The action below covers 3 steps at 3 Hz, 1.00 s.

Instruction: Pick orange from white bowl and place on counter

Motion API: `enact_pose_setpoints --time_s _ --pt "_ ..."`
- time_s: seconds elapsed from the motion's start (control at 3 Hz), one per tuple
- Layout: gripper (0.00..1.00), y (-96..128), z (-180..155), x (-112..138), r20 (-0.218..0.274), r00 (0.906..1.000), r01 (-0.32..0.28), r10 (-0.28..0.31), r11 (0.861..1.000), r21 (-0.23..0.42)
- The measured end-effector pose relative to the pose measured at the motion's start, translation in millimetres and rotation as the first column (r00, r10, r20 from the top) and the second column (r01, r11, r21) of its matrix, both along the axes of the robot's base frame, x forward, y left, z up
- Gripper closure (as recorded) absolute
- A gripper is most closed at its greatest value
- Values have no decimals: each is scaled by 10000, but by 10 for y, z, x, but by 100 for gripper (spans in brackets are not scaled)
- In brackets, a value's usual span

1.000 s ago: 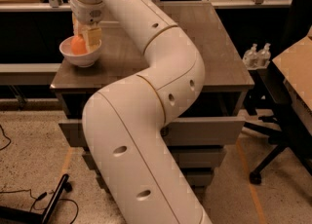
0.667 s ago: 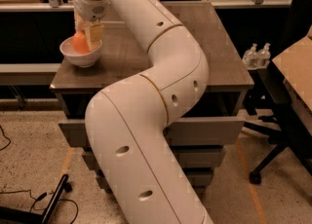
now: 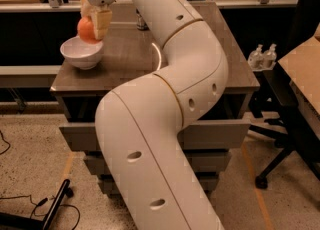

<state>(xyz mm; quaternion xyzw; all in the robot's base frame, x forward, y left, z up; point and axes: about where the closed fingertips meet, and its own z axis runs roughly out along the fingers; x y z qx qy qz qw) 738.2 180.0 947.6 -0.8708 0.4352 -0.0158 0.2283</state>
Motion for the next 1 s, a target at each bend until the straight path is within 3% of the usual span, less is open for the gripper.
enact_pose_setpoints --time_s 0.33,0.67,1.0 --pt "100 -287 233 34 304 9975 636 -643 9977 240" --pt "100 -661 344 85 362 9874 1525 -1537 9877 340" --pt "100 -1050 195 152 -53 9704 2417 -2416 9700 261"
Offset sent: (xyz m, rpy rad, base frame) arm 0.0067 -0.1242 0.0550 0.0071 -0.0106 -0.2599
